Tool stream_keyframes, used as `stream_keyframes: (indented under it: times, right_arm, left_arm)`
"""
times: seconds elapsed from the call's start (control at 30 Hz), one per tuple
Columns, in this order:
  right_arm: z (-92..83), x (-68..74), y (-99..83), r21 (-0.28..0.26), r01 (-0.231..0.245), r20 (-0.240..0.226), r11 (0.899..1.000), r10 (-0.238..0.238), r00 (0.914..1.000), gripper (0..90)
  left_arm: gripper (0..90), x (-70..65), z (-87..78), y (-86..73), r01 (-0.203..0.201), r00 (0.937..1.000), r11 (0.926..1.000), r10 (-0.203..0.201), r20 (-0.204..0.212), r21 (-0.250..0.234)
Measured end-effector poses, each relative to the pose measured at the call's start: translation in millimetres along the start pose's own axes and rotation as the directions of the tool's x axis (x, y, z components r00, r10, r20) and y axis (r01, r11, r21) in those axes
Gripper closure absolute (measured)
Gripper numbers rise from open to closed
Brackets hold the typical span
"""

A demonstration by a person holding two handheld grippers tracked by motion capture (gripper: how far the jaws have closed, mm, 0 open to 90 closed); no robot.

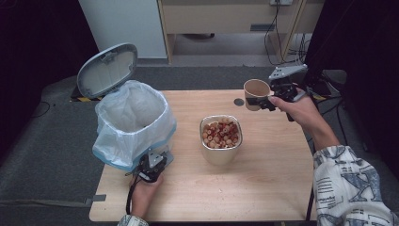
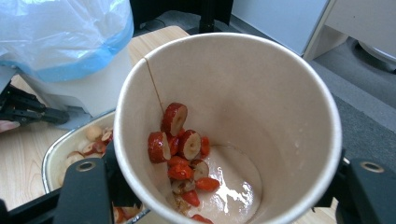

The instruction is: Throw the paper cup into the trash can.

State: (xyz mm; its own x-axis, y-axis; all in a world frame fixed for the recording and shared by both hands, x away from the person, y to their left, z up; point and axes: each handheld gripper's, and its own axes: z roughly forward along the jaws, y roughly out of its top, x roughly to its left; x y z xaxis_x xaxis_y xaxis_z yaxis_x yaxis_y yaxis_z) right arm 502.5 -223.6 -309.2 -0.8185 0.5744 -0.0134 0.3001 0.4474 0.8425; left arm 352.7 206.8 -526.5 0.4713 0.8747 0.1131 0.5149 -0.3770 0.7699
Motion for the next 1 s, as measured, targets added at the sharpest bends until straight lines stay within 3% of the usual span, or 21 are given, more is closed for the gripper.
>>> stream_keyframes:
  times: [0.4,0.7,1.0]
  right_arm:
    - [7.6,12.1,20.1,-0.018,-0.003,-0.023,1.0,0.003,0.9997,32.0]
    - [21.5,21.2,31.9,0.003,-0.005,-0.034,1.0,0.005,0.9994,32.0]
    - [33.6,30.4,40.9,0.002,-0.017,-0.084,1.0,0.017,0.9963,32.0]
  left_arm:
    - [89.0,-0.1,0.2,0.1,0.002,1.0,1.0,-0.002,0.001,-0.003]
    - [89.0,0.0,0.2,0.1,-0.004,1.0,1.0,0.004,0.0,-0.003]
    - [89.0,-0.2,0.1,0.1,-0.003,1.0,1.0,0.003,-0.001,-0.002]
